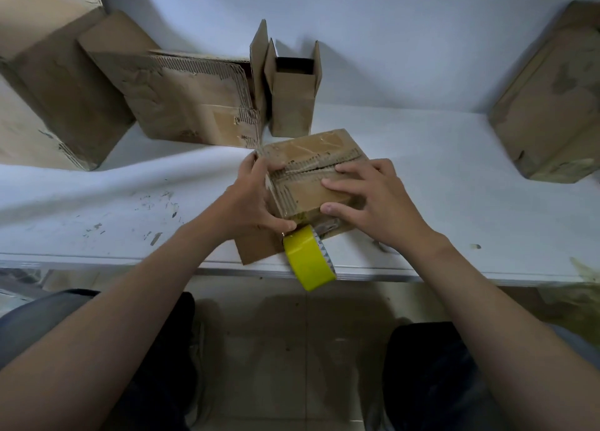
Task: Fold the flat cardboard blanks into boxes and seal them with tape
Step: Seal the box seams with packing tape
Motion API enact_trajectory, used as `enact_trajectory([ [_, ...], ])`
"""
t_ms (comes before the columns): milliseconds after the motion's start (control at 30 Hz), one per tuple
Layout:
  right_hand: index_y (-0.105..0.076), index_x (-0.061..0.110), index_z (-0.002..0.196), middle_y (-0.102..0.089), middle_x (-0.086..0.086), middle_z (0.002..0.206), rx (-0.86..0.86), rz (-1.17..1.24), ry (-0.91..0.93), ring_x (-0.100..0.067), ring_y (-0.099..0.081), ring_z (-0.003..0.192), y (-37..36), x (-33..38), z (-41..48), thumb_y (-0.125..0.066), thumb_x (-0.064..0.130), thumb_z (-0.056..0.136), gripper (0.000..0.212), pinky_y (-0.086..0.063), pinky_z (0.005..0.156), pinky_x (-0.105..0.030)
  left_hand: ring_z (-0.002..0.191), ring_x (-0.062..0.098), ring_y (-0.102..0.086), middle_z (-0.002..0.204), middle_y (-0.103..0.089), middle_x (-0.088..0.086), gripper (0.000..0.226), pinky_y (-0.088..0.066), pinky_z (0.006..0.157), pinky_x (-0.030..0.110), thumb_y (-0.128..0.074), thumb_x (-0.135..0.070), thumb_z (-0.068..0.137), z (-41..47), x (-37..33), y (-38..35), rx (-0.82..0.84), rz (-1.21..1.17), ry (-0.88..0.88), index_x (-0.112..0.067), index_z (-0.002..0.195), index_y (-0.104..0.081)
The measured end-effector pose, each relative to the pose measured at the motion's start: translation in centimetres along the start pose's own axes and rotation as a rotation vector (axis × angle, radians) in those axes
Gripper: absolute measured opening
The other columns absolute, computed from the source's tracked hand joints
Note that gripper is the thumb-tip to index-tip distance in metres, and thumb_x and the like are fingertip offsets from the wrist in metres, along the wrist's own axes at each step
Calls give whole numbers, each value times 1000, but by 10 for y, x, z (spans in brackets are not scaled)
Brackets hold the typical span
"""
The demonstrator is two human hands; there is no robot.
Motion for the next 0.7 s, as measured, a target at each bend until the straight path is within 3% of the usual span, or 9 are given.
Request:
enact_trajectory([
  [133, -65, 43, 130, -53, 14, 143, -51, -95, -67, -18, -34, 127, -3, -1, 6, -63, 58, 89, 43, -41, 105, -47, 150, 33, -22, 161, -20, 16, 78, -31, 117, 42, -95, -29, 64, 14, 5, 7, -109, 88, -3, -22, 131, -54],
  [200, -65, 42, 130, -56, 10, 141, -64, -203, -70, -23, -40, 125, -3, 3, 9, -57, 60, 93, 42, -38, 106, -47, 142, 36, -35, 154, -27, 18, 69, -40, 112, 42, -92, -21, 69, 12, 1, 2, -205, 128, -12, -18, 128, -56],
  [300, -72, 35, 117, -65, 10, 126, -153, -248, -53, -21, -48, 114, -2, 22, 17, -52, 63, 94, 41, -44, 94, -37, 118, 27, -53, 134, -41, 9, 73, -51, 98, 38, -89, -24, 74, -1, -7, -7, -308, 21, 118, -16, 133, -47],
  [367, -72, 33, 116, -65, 12, 123, -169, -205, 1, -18, -48, 114, -5, 40, 24, -54, 63, 93, 42, -42, 87, -30, 103, 21, -58, 120, -51, 4, 67, -53, 88, 37, -85, -35, 79, -10, -6, -10, -334, -71, 283, -16, 126, -42],
  [467, -66, 37, 126, -61, 14, 129, -59, -173, 52, -18, -43, 118, -20, 57, 38, -58, 71, 86, 53, -35, 88, -31, 94, 22, -63, 104, -59, 1, 57, -56, 82, 43, -71, -50, 88, -21, -3, -14, -216, -247, 493, -15, 116, -35],
  [600, -63, 42, 121, -59, 16, 124, -48, -213, 54, -20, -42, 113, -33, 51, 47, -63, 74, 79, 52, -35, 86, -35, 102, 23, -65, 118, -57, 10, 40, -61, 83, 40, -65, -35, 97, -28, -4, -31, -131, -660, 631, -12, 119, -40],
  [700, -65, 41, 118, -61, 16, 122, -64, -195, 54, -21, -43, 111, -35, 47, 49, -66, 71, 78, 50, -34, 85, -36, 101, 23, -68, 119, -63, 12, 48, -61, 86, 47, -65, -41, 96, -28, -13, -44, -137, -810, 665, -9, 127, -47],
])
Point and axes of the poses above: each hand's wrist, its own z-axis towards the middle knuckle, its own y-axis out of the back of the hand, x = y × z, the point moved 2 cm from there along z, towards the middle knuckle
